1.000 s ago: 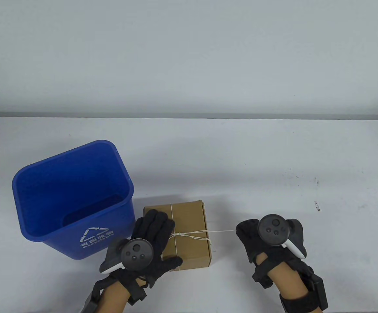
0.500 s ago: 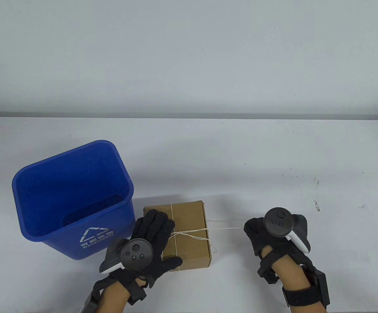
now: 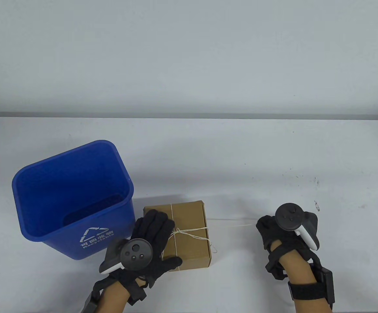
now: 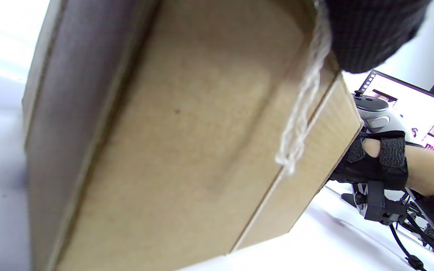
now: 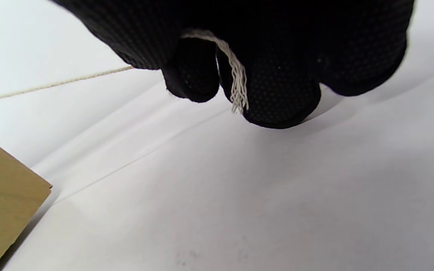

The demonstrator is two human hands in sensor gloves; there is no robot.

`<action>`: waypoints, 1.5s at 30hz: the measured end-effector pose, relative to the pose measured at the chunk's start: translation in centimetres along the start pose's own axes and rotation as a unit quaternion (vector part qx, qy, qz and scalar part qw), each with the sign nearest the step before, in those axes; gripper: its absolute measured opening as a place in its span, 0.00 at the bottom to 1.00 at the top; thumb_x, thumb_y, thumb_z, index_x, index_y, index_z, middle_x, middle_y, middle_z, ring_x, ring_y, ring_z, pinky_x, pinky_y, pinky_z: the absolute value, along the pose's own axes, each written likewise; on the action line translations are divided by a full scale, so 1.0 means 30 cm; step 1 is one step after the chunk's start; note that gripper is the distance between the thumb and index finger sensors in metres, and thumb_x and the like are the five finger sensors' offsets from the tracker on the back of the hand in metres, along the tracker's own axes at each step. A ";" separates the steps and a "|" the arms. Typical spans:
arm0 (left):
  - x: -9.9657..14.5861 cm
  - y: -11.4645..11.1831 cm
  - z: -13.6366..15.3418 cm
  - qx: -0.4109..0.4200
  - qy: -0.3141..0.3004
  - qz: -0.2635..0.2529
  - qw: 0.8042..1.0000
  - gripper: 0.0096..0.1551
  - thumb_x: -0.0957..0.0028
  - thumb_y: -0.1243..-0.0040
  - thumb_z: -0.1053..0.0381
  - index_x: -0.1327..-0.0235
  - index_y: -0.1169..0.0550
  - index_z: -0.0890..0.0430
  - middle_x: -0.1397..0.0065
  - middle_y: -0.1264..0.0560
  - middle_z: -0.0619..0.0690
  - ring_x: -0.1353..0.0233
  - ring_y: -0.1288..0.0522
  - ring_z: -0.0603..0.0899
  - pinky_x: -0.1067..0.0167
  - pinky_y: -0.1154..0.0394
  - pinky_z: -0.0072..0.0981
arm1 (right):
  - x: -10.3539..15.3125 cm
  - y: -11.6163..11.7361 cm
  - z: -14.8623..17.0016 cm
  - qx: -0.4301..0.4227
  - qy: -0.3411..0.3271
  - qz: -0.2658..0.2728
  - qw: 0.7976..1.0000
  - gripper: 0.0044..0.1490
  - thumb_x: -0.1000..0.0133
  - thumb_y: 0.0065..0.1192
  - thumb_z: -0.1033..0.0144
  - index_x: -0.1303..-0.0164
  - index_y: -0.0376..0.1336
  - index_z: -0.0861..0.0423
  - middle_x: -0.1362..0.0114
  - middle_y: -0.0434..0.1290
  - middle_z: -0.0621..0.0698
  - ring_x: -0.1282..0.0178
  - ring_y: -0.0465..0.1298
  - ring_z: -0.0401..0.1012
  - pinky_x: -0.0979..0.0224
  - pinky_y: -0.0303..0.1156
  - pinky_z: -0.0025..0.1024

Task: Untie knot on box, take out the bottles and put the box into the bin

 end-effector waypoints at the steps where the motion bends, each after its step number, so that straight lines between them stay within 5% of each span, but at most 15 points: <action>1: 0.000 0.000 0.000 0.000 0.000 0.000 1.000 0.63 0.52 0.45 0.25 0.14 0.52 0.57 0.13 0.60 0.58 0.15 0.67 0.72 0.26 0.66 0.71 | 0.001 -0.005 0.004 0.008 0.005 0.003 1.000 0.23 0.45 0.56 0.60 0.47 0.72 0.58 0.33 0.71 0.61 0.44 0.80 0.54 0.45 0.75 0.50; 9: 0.001 0.000 0.001 0.001 0.000 0.000 1.000 0.63 0.52 0.45 0.25 0.14 0.52 0.57 0.14 0.60 0.58 0.15 0.67 0.72 0.26 0.66 0.72 | 0.004 -0.016 0.044 0.016 0.043 -0.007 0.999 0.24 0.45 0.56 0.60 0.46 0.71 0.59 0.31 0.69 0.63 0.43 0.78 0.53 0.44 0.74 0.50; 12: 0.001 0.000 0.001 0.002 -0.001 0.000 1.000 0.63 0.52 0.45 0.25 0.14 0.52 0.57 0.14 0.60 0.58 0.15 0.67 0.72 0.26 0.66 0.71 | 0.016 -0.025 0.032 0.017 0.041 -0.003 0.999 0.28 0.45 0.56 0.60 0.38 0.67 0.60 0.28 0.65 0.64 0.39 0.75 0.57 0.41 0.71 0.54; 19: 0.001 0.000 0.001 0.002 -0.001 0.000 1.000 0.63 0.52 0.45 0.25 0.14 0.52 0.57 0.14 0.60 0.58 0.15 0.67 0.72 0.27 0.66 0.72 | 0.075 -0.101 -0.059 -0.016 -0.026 0.087 0.996 0.32 0.45 0.56 0.61 0.31 0.62 0.60 0.23 0.57 0.65 0.27 0.62 0.65 0.32 0.59 0.65; 24: 0.001 0.000 0.001 0.002 -0.001 0.000 1.000 0.63 0.52 0.45 0.25 0.14 0.52 0.57 0.14 0.60 0.58 0.15 0.67 0.72 0.26 0.66 0.72 | 0.111 -0.017 -0.248 0.005 -0.161 0.060 0.985 0.32 0.45 0.60 0.60 0.31 0.63 0.58 0.22 0.57 0.62 0.25 0.60 0.65 0.30 0.55 0.67; 30: -0.002 -0.002 0.000 0.003 -0.001 0.007 1.000 0.63 0.52 0.45 0.25 0.14 0.52 0.56 0.13 0.60 0.58 0.14 0.67 0.72 0.26 0.66 0.71 | 0.151 0.076 -0.416 0.039 -0.240 0.037 0.969 0.35 0.47 0.64 0.59 0.31 0.63 0.59 0.21 0.56 0.61 0.23 0.56 0.65 0.29 0.53 0.69; 38: -0.021 -0.012 -0.017 0.004 -0.017 0.012 1.000 0.63 0.52 0.44 0.25 0.14 0.53 0.57 0.13 0.60 0.57 0.14 0.67 0.71 0.26 0.66 0.70 | 0.126 0.137 -0.443 -0.021 -0.247 -0.005 0.969 0.34 0.47 0.64 0.62 0.32 0.63 0.63 0.22 0.57 0.61 0.22 0.54 0.66 0.29 0.51 0.70; 45: -0.025 -0.008 -0.017 0.000 -0.019 0.006 1.000 0.65 0.53 0.44 0.24 0.15 0.52 0.59 0.14 0.59 0.58 0.14 0.66 0.72 0.25 0.64 0.69 | 0.124 0.117 -0.445 -0.018 -0.247 0.040 0.968 0.24 0.48 0.66 0.63 0.45 0.71 0.61 0.27 0.66 0.57 0.24 0.60 0.65 0.30 0.54 0.69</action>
Point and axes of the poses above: the tracker on the back of each hand, its own z axis roughly to the little-finger side, its own x axis roughly from the fingertips to the wrist, y = z × x, the point moved 5 cm from there along -x, roughly from the wrist to the fingertips
